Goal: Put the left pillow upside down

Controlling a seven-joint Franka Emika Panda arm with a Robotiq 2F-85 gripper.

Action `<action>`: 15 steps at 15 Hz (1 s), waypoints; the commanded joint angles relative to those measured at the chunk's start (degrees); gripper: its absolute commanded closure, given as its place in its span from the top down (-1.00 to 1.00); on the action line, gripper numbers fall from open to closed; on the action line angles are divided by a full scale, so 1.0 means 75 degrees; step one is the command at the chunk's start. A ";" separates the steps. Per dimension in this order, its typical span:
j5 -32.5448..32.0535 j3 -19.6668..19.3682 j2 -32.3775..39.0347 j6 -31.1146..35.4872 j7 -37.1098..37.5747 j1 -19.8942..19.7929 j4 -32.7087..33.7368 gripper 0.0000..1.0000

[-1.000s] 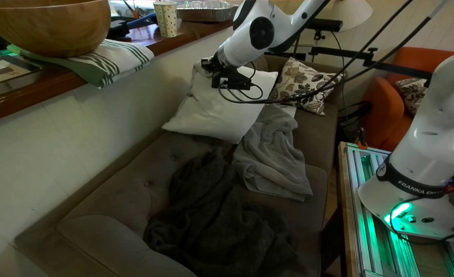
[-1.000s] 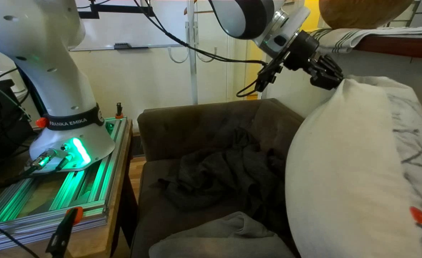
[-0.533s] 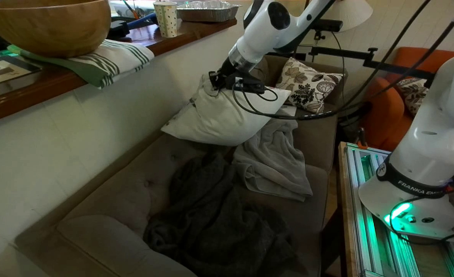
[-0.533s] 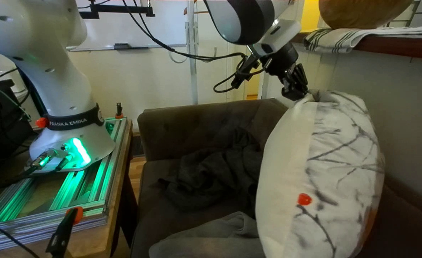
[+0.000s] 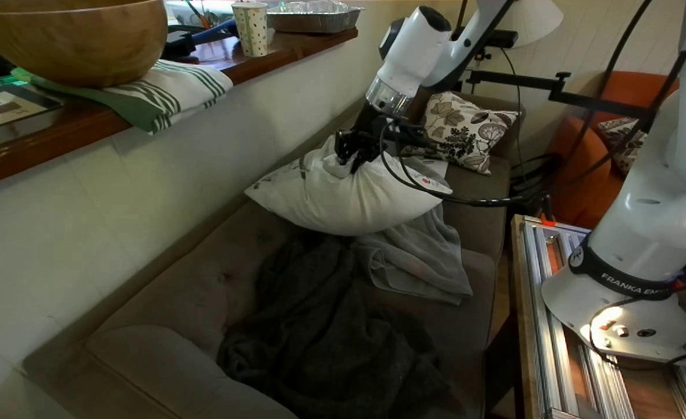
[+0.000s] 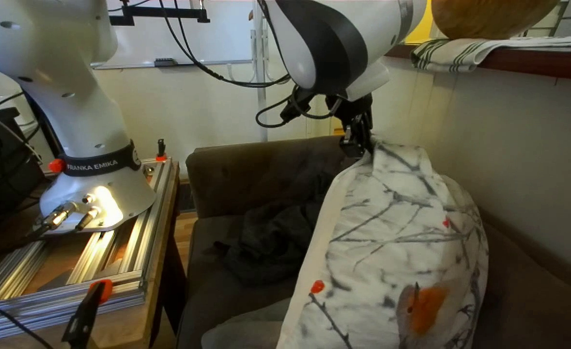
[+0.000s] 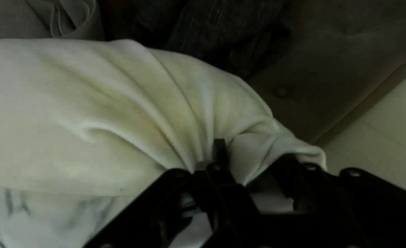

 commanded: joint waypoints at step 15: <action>-0.2457 -0.0994 0.0225 0.3295 0.0681 0.0702 0.2433 1.00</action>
